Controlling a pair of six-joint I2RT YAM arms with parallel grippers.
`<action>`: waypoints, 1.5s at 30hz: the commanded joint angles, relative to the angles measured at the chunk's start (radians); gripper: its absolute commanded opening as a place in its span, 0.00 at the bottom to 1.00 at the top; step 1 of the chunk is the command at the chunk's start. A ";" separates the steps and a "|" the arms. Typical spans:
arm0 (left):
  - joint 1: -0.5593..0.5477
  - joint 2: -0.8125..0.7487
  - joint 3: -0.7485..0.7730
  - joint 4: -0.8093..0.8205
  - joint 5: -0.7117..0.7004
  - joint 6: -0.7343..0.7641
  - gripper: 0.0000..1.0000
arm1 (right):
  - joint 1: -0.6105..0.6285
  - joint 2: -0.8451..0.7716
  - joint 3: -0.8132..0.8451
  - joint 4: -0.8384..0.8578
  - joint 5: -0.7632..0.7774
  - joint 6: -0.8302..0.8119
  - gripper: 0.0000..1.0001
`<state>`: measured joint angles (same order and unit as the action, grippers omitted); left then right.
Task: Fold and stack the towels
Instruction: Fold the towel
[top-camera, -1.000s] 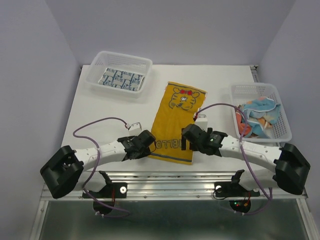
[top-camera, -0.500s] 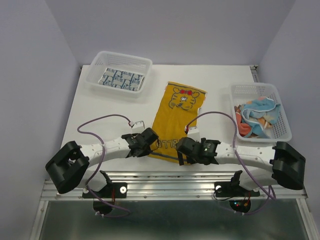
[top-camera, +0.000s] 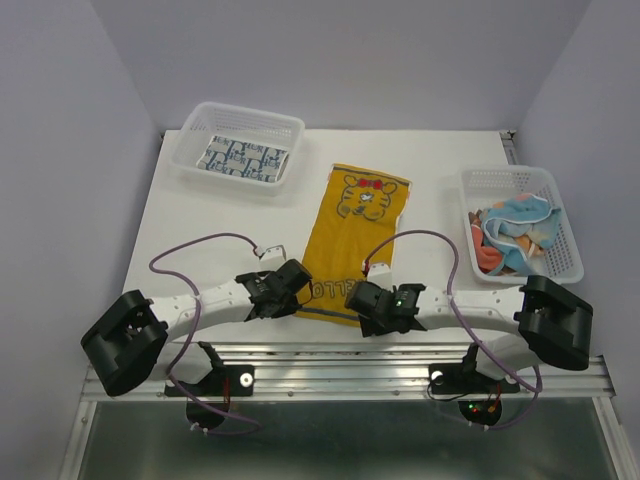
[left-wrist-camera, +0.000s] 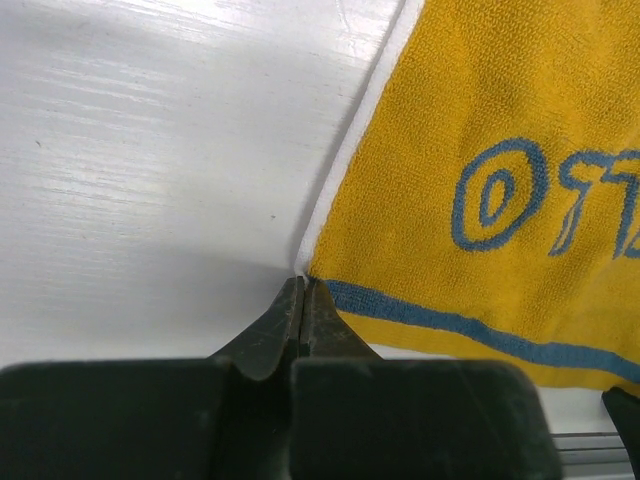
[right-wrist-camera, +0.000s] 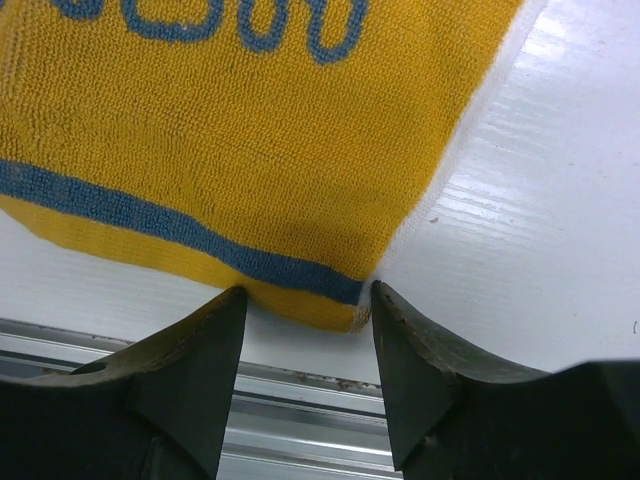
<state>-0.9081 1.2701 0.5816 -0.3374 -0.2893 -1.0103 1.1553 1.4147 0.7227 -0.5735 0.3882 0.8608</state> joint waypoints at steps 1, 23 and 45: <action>0.000 -0.015 -0.014 -0.020 -0.010 0.003 0.00 | 0.007 -0.006 -0.042 0.046 -0.031 0.029 0.58; -0.038 -0.363 -0.062 -0.037 0.076 -0.059 0.00 | 0.018 -0.359 -0.083 -0.070 -0.203 -0.026 0.01; 0.192 0.146 0.489 0.259 -0.175 0.269 0.00 | -0.333 -0.125 0.245 0.164 0.201 -0.288 0.01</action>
<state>-0.7521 1.3525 0.9688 -0.1745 -0.4171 -0.8497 0.8795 1.2713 0.8734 -0.5224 0.5621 0.6998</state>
